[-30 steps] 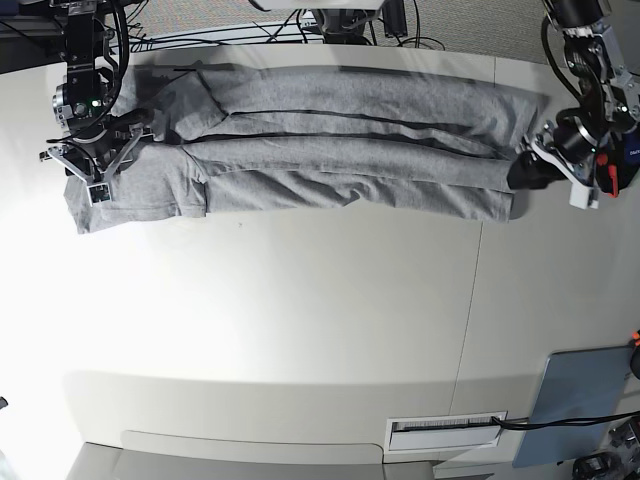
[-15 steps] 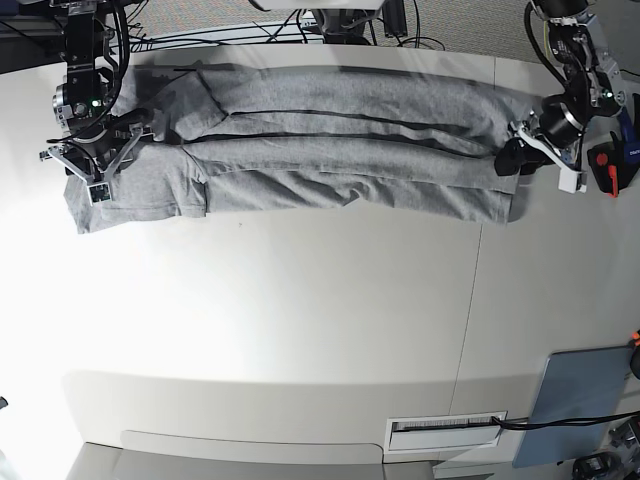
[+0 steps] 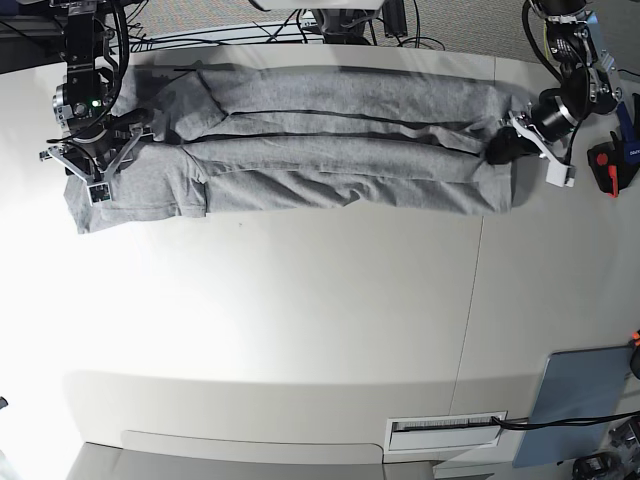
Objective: Fold the T-shirt properly
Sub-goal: 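Lower the folded hem onto the shirt and release both grippers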
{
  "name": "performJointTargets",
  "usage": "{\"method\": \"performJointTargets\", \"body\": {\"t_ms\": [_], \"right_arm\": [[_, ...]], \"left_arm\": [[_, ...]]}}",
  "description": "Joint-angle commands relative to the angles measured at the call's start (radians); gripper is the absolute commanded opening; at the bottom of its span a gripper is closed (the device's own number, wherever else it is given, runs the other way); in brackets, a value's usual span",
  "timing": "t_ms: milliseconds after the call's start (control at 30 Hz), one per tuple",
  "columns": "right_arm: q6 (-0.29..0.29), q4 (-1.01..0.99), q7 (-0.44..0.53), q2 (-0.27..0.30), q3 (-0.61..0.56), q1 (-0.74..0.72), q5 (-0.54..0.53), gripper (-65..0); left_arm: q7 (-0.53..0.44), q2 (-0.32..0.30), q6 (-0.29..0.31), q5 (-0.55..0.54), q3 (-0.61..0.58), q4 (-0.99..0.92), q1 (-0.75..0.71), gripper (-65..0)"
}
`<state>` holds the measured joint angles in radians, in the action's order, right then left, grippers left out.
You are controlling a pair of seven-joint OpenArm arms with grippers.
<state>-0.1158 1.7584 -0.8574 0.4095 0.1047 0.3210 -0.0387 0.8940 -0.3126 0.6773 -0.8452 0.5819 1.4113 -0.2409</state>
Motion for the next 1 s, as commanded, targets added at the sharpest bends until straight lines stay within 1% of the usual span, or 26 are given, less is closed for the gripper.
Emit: {"method": "performJointTargets", "body": {"t_ms": [0,67,100,133,200,233,333,400,433,467,567,700,800,833,933,967], "right_arm": [[0.007,0.014,0.011,0.014,0.008,-0.008,0.006,-40.3],[0.007,0.014,0.009,0.014,0.008,-0.008,0.006,-40.3],[0.007,0.014,0.006,0.014,0.008,-0.008,0.01,-40.3],[0.007,0.014,0.005,0.014,0.008,-0.008,0.011,-40.3],[0.007,0.014,0.004,0.014,0.008,-0.008,0.013,-40.3],[0.007,0.014,0.004,0.014,0.008,-0.008,0.013,-40.3],[0.007,0.014,0.004,0.014,0.008,-0.008,0.013,-40.3],[0.007,0.014,0.004,0.014,0.008,-0.008,0.013,-40.3],[0.007,0.014,0.004,0.014,0.008,-0.008,0.013,-40.3],[0.007,0.014,0.004,0.014,0.008,-0.008,0.013,-40.3],[0.007,0.014,0.004,0.014,0.008,-0.008,0.013,-40.3],[0.007,0.014,0.004,0.014,0.008,-0.008,0.013,-40.3],[0.007,0.014,0.0,0.014,0.008,-0.008,0.013,-40.3],[0.007,0.014,0.0,0.014,0.008,-0.008,0.013,-40.3],[0.007,0.014,-0.004,0.014,0.008,-0.008,0.013,-40.3],[0.007,0.014,-0.006,0.014,0.008,-0.008,0.013,-40.3]], "left_arm": [[-0.051,-0.017,-0.01,0.012,0.003,0.013,0.002,-65.0],[-0.108,-0.023,-0.064,0.063,0.003,0.013,0.003,-65.0],[-0.124,-0.025,-0.092,0.085,0.004,0.013,0.004,-65.0],[-0.128,-0.026,-0.107,0.101,0.004,0.013,0.004,-65.0],[-0.119,-0.025,-0.103,0.126,0.004,0.013,0.005,-65.0],[-0.111,-0.025,-0.095,0.128,0.004,0.013,0.005,-62.8],[-0.102,-0.025,-0.053,0.128,0.004,0.013,0.005,-47.4],[-0.108,-0.026,-0.05,0.128,0.004,0.013,0.006,-38.0],[-0.118,-0.026,-0.051,0.128,0.004,0.014,0.006,-34.6],[-0.13,-0.03,-0.051,0.128,0.004,0.014,0.005,-32.6],[-0.163,-0.051,-0.051,0.128,0.004,0.027,0.006,-32.1],[-0.162,-0.085,-0.053,0.132,0.004,0.048,0.023,-32.1],[-0.16,-0.089,-0.114,0.166,0.003,0.045,0.036,-32.1],[-0.156,-0.089,-0.114,0.163,0.003,0.043,0.035,-32.1],[-0.114,-0.086,-0.076,0.129,0.003,0.044,0.035,-32.1],[-0.101,-0.086,-0.073,0.109,0.003,0.044,0.036,-32.1]]}}
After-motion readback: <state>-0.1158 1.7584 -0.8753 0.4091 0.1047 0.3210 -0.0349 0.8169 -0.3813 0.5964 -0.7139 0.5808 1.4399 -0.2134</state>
